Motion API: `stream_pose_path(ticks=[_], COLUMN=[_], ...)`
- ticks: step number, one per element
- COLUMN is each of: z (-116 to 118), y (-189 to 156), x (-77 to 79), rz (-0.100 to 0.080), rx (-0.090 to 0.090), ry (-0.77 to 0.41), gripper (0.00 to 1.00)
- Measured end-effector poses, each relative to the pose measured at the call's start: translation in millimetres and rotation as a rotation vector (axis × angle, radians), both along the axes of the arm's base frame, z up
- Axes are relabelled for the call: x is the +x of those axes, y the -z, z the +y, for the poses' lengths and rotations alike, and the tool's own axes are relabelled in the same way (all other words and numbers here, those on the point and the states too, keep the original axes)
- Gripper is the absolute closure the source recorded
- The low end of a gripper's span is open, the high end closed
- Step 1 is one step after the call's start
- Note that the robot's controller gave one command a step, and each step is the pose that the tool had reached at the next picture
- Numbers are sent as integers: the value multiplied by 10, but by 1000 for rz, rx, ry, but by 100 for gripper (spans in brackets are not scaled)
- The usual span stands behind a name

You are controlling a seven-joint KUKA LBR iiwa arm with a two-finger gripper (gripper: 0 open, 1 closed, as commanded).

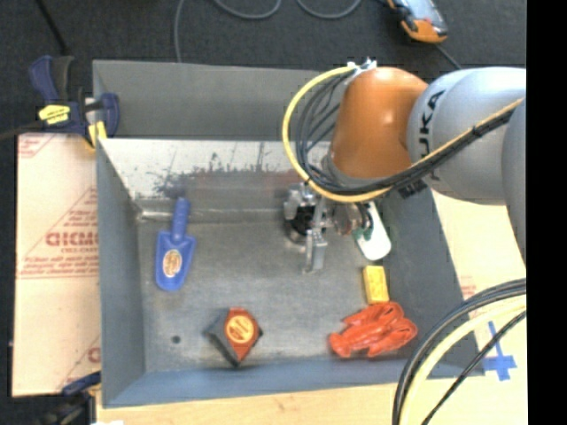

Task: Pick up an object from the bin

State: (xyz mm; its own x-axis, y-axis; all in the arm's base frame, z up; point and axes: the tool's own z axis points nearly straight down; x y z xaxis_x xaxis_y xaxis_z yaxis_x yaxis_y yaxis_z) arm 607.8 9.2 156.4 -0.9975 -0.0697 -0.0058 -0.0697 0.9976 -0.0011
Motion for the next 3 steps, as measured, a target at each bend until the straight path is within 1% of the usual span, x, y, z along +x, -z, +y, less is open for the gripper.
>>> stream_pose_path(ticks=[1, 2, 3], z=[-96, -407, -440], y=[57, -155, 43], x=[-11, 153, 307], rz=[2, 3, -3], rx=[3, 0, 1], ry=[7, 3, 35], gripper=[0, 0, 0])
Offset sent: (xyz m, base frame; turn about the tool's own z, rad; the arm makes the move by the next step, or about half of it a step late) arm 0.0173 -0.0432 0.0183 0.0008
